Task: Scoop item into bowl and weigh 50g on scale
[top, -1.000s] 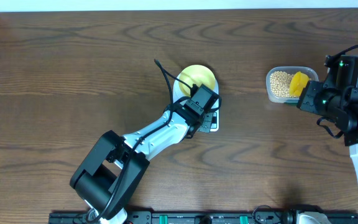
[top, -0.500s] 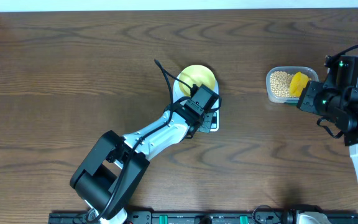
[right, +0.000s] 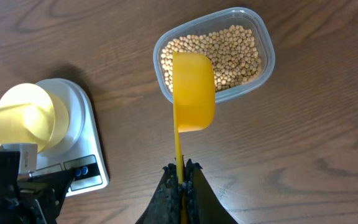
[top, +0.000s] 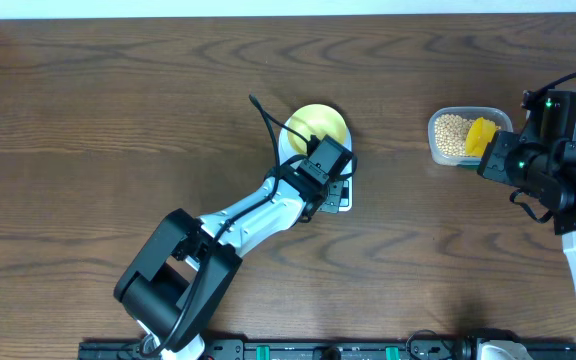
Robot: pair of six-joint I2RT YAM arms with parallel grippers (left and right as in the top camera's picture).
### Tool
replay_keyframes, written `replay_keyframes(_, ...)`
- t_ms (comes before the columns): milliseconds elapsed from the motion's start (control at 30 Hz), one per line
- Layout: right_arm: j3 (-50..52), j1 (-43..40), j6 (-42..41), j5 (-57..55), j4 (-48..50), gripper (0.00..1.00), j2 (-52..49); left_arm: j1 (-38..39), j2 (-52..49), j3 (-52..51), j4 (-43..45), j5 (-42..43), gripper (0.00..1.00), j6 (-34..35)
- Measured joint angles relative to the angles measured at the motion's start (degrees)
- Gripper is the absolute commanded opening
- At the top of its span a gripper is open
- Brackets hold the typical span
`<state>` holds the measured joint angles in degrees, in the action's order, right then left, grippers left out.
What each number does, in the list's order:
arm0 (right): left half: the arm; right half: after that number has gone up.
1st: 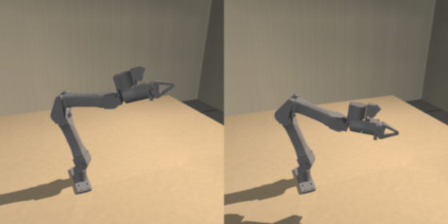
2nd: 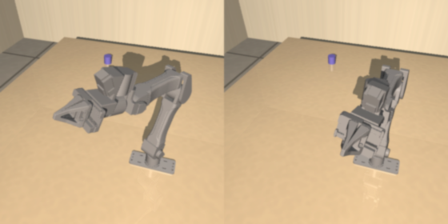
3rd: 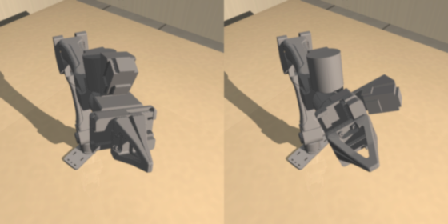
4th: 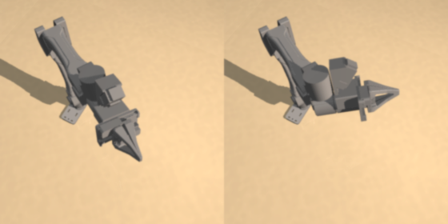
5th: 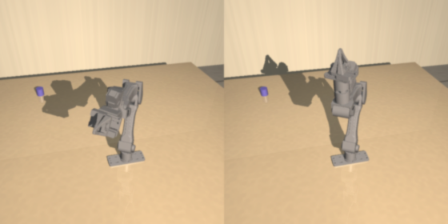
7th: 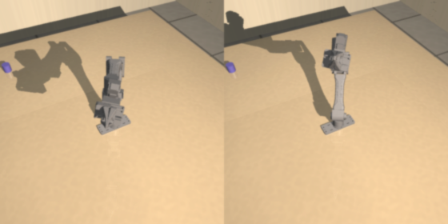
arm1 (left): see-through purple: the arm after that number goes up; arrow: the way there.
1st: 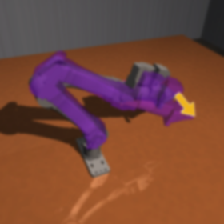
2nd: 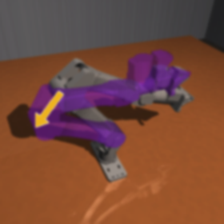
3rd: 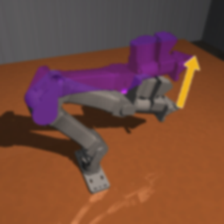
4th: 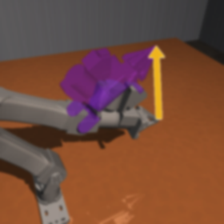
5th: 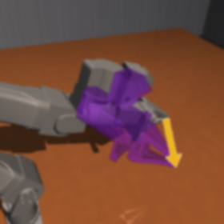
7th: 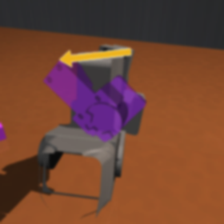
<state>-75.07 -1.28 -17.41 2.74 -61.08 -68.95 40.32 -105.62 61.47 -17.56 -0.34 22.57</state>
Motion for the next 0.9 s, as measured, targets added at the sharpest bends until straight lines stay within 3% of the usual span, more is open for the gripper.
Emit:
replay_keyframes(633,0.00,0.00,0.00,0.02,0.15,0.02,0.00,0.04,-0.24,0.92,-1.38,-0.02,0.07,1.64)
replay_keyframes(900,0.00,0.00,0.02,0.02,0.33,0.01,0.00,-0.02,9.27,-0.66,-5.42,-0.04,0.11,1.64)
